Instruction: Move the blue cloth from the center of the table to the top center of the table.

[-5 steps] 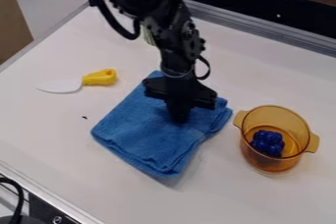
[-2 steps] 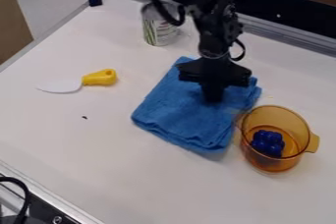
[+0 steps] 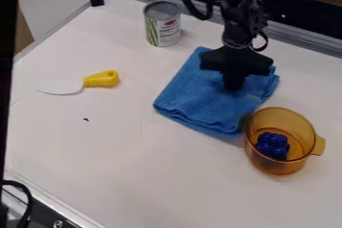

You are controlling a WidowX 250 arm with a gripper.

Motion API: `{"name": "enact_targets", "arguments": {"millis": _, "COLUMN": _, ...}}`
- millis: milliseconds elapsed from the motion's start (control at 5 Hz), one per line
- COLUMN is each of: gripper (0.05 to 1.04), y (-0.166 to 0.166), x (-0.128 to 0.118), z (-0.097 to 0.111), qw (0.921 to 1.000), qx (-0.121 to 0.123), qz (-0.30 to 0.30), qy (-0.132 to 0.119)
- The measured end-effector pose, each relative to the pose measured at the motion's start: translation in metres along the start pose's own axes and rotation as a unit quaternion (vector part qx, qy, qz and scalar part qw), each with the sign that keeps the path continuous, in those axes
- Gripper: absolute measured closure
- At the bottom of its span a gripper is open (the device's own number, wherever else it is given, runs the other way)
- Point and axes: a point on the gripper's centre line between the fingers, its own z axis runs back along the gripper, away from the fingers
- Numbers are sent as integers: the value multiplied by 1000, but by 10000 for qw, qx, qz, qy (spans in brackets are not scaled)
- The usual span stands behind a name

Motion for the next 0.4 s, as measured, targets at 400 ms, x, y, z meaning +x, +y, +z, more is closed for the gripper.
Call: {"name": "enact_targets", "arguments": {"millis": 400, "gripper": 1031, "y": -11, "x": 32, "z": -11, "qw": 9999, "qx": 129, "qz": 76, "qy": 10}}
